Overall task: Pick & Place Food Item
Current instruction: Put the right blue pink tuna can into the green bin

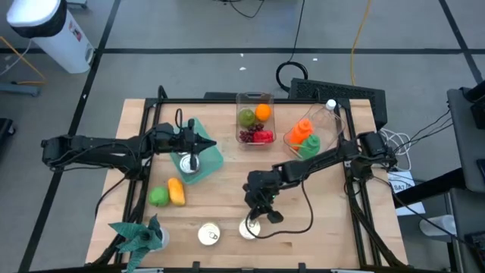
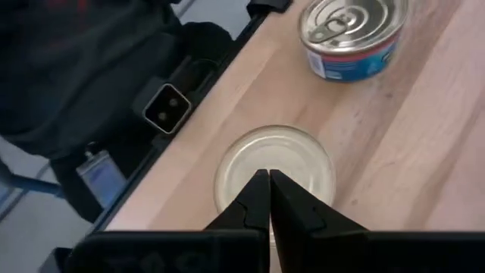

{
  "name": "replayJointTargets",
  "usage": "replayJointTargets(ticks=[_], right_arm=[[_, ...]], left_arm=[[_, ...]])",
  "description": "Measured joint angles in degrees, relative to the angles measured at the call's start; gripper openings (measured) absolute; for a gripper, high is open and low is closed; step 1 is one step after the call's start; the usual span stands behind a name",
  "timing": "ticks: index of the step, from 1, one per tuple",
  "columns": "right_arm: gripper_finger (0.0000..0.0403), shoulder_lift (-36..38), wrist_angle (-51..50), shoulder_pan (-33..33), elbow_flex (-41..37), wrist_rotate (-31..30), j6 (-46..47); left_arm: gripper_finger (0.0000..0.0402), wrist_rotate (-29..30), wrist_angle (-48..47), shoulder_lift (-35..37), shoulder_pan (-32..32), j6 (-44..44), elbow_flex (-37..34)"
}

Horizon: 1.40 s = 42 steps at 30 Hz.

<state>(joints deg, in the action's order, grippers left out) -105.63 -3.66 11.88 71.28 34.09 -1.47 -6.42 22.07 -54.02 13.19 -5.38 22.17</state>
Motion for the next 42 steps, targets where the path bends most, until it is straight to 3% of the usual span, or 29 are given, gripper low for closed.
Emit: replayJointTargets(ticks=[7, 12, 17, 25, 32, 42], right_arm=[[0.0, -0.2, 2.2, -0.3, 0.1, -1.6, 4.7], [0.0, -0.3, 1.9, 1.2, 0.0, -7.1, 10.7], [0.0, -0.3, 1.9, 2.4, 0.0, -8.6, 15.9], [0.0, -0.3, 1.7, 5.9, 0.0, -8.5, 15.7], [0.0, -5.0, 2.6, 6.5, 0.0, -9.7, 14.7], [0.0, -10.4, 4.0, 0.1, 0.2, -9.5, 12.5]], left_arm=[[0.0003, 0.5, -0.1, 0.0, 0.0, 1.1, 0.0], [0.0003, 0.9, -0.6, 0.0, 0.0, 1.5, 0.0], [0.0003, 1.0, 0.4, 0.1, 0.0, 5.8, 0.0], [0.0003, 5.7, 0.5, 0.8, 0.1, 13.1, 0.0], [0.0003, 8.0, 1.5, 4.3, 0.1, 12.6, 0.0], [0.0003, 8.1, -2.0, 4.9, -1.0, 13.5, 0.0]])
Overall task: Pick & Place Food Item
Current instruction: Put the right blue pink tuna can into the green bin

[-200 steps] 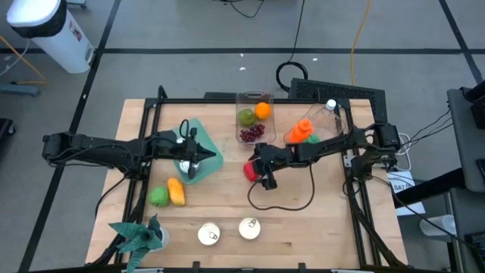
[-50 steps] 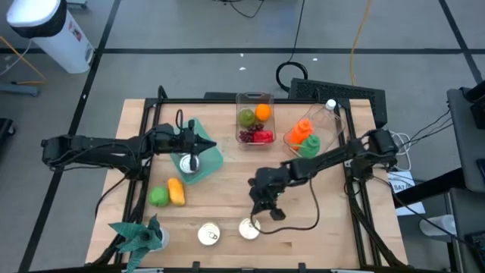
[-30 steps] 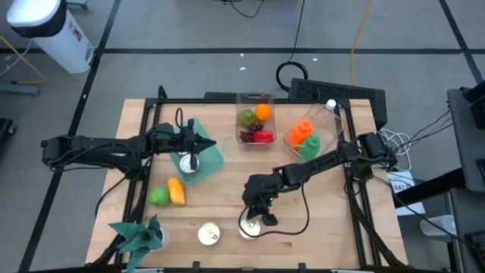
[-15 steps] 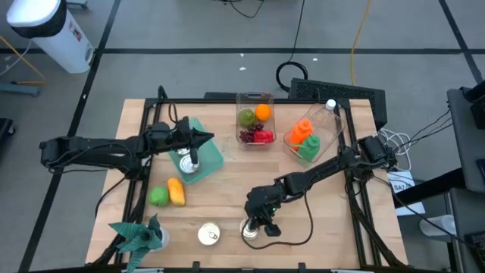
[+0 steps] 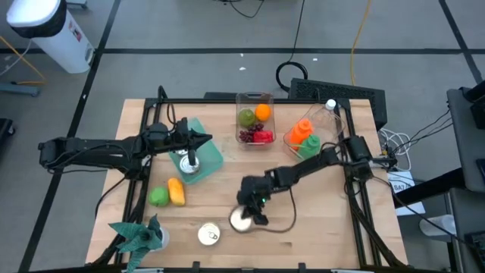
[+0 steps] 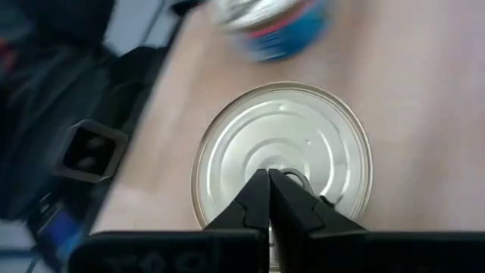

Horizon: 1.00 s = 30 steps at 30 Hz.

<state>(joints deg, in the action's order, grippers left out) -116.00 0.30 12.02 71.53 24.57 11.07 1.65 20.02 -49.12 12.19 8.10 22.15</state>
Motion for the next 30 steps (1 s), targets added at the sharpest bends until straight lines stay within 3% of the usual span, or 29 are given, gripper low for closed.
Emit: replayJointTargets(ticks=[5, 11, 19, 24, 30], right_arm=[[0.0, 0.6, -5.9, -6.2, 0.0, -5.5, -4.0], [0.0, 0.6, -6.7, -12.3, -0.1, -6.8, -7.0], [0.0, 0.5, -3.7, -15.1, -0.2, -9.8, -11.0], [0.0, 3.8, -2.3, -14.1, -0.4, -10.8, -17.4], [0.0, 10.1, -3.8, -13.8, -0.5, -10.9, -20.1]], left_arm=[[0.0003, -0.1, -0.5, 0.1, -0.1, 0.0, 0.0], [0.0003, -0.1, -3.8, 0.0, -0.1, -0.8, 0.0], [0.0003, 0.5, -5.4, -0.6, -0.1, 1.5, 0.0], [0.0003, -0.2, -6.3, -6.5, -1.2, 6.0, -0.1], [0.0003, -9.2, 0.9, -14.8, -1.2, -3.0, -0.1]])
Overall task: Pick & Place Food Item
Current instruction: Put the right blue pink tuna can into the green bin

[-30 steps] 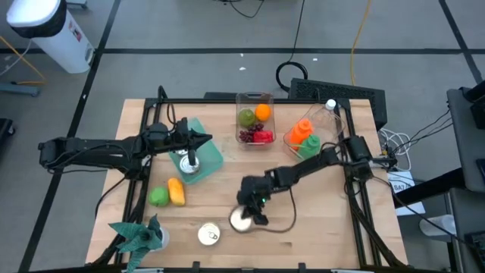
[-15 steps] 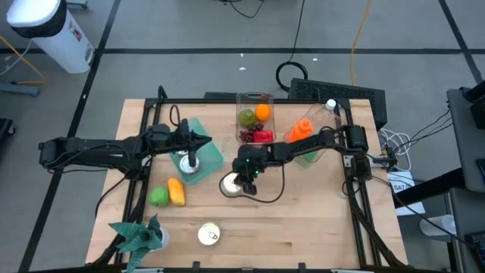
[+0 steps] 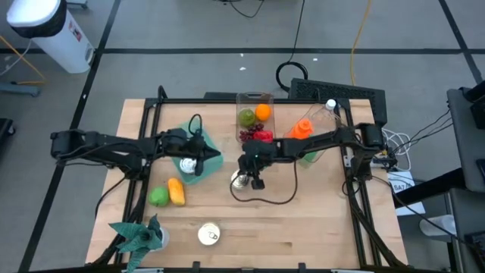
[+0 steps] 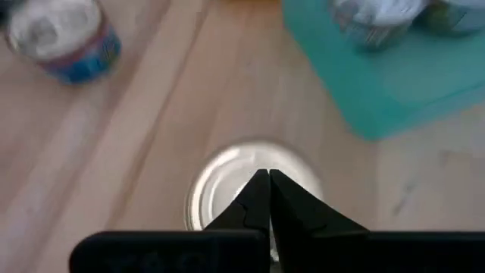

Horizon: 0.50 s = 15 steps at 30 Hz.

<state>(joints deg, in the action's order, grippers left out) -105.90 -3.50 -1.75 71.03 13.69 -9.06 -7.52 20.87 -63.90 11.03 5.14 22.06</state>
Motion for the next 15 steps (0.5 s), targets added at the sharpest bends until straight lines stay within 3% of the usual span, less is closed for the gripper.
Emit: replayJointTargets(ticks=[4, 7, 12, 15], right_arm=[[0.0, 1.5, 0.4, 0.2, -2.2, -3.5, 0.4], [0.0, 1.2, 1.6, 0.7, -4.4, -6.9, 1.8], [0.0, 1.6, 2.4, 1.0, -7.7, -8.2, 6.6], [0.0, 1.7, 3.3, 2.0, -9.0, -11.9, 8.5]], left_arm=[[0.0003, -6.2, 6.4, -1.8, 1.2, -0.2, 0.0], [0.0003, -8.7, 5.8, -2.1, 1.4, -0.4, 0.1], [0.0003, -9.5, 2.8, -2.1, 1.4, -1.6, 0.1], [0.0003, -9.6, 2.8, -2.1, 1.4, -1.5, 0.1]])
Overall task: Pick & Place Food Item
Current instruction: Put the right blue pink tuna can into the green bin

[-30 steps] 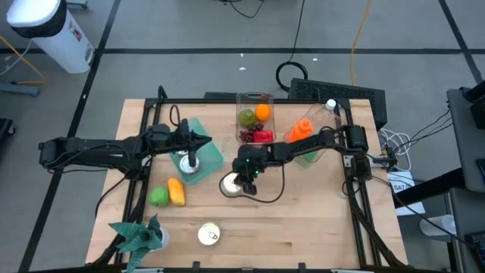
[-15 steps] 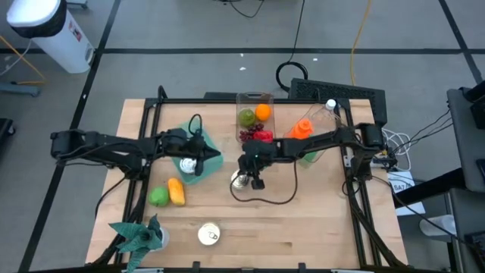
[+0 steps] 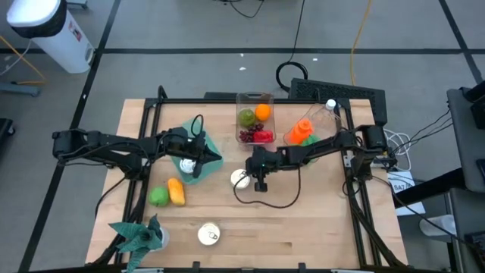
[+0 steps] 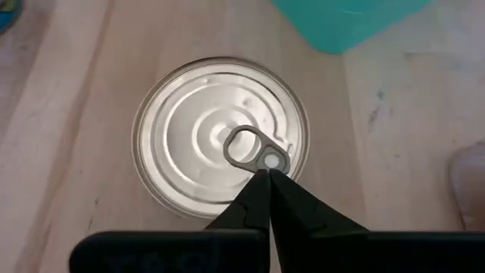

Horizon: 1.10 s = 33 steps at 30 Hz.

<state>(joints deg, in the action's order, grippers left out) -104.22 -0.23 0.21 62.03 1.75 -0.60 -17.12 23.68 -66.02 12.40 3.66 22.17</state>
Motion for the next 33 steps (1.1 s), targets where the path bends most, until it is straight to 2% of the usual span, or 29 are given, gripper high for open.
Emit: replayJointTargets(ticks=[2, 8, 12, 19, 26, 33], right_arm=[[0.0, 0.0, 0.0, 0.9, -0.3, -2.4, 0.4], [0.0, 0.0, -0.4, 1.8, -0.8, -2.4, 0.8], [0.0, 0.2, 4.0, 1.6, -4.5, -4.0, 2.5], [0.0, 0.2, 9.1, 0.6, -9.3, -3.0, 5.6], [0.0, 0.1, 9.1, -0.5, -10.7, -3.2, 6.8], [0.0, 0.0, 8.6, -1.8, -12.3, -3.1, 8.9]], left_arm=[[0.0003, -0.2, 0.0, 0.0, 0.0, 0.0, 0.0], [0.0003, -1.5, 0.3, 0.0, -0.5, 1.4, 0.0], [0.0003, -1.8, 0.5, -0.3, -3.3, 1.4, 0.0], [0.0003, 5.7, 3.9, -4.9, -10.6, 1.2, 0.0], [0.0006, 8.6, 4.2, -12.8, -13.7, 1.2, 4.3], [0.0054, 10.9, -2.9, -17.5, -13.6, 3.4, 10.3]])
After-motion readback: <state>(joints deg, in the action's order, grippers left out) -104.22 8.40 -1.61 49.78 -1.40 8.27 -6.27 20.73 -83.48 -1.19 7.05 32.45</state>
